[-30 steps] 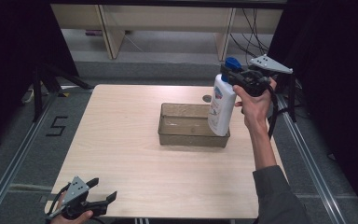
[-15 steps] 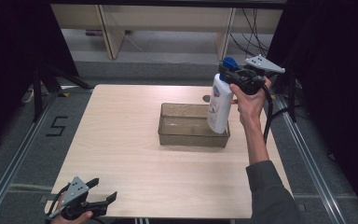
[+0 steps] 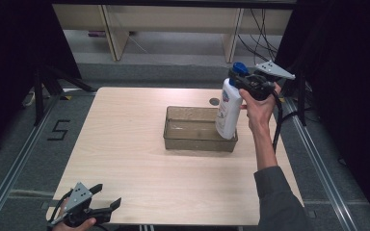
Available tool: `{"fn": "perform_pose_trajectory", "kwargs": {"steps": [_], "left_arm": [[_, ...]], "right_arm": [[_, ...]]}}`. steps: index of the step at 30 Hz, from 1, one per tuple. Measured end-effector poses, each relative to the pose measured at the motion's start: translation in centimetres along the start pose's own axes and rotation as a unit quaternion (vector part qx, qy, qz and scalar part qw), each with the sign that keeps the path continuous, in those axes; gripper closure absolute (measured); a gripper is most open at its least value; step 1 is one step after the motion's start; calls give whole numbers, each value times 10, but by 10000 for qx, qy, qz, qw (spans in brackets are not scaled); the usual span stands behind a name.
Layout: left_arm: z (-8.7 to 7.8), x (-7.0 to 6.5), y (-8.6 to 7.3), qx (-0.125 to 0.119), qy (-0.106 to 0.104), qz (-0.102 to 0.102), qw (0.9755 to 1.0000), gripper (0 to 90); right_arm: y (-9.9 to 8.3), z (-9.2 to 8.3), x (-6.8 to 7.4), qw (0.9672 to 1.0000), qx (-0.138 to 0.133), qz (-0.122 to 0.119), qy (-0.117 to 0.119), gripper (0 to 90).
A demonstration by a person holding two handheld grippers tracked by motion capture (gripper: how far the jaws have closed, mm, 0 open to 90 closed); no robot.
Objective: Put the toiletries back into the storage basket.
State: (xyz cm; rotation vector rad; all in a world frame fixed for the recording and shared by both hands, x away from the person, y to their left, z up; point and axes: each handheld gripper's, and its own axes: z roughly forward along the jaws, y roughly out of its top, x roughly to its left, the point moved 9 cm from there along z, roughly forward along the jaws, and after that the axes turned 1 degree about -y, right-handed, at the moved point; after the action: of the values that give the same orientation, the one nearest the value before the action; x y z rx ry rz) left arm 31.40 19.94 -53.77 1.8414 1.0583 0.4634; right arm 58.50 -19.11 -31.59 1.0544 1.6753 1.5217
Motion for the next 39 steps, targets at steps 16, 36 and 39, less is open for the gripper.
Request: {"fn": "perform_pose_trajectory", "kwargs": {"steps": [16, 36, 39], "left_arm": [[-2, 1, 2, -43, 68, -73, 9999, 149], [-1, 1, 2, -67, 49, -64, 9999, 148], [-1, 1, 2, -72, 41, -66, 9999, 149]], "right_arm": [[-19, -4, -3, 10000, 88, 43, 19, 657], [-39, -8, -1, 9999, 147, -49, -49, 656], [-45, -9, 0, 9997, 251, 43, -54, 655]]}}
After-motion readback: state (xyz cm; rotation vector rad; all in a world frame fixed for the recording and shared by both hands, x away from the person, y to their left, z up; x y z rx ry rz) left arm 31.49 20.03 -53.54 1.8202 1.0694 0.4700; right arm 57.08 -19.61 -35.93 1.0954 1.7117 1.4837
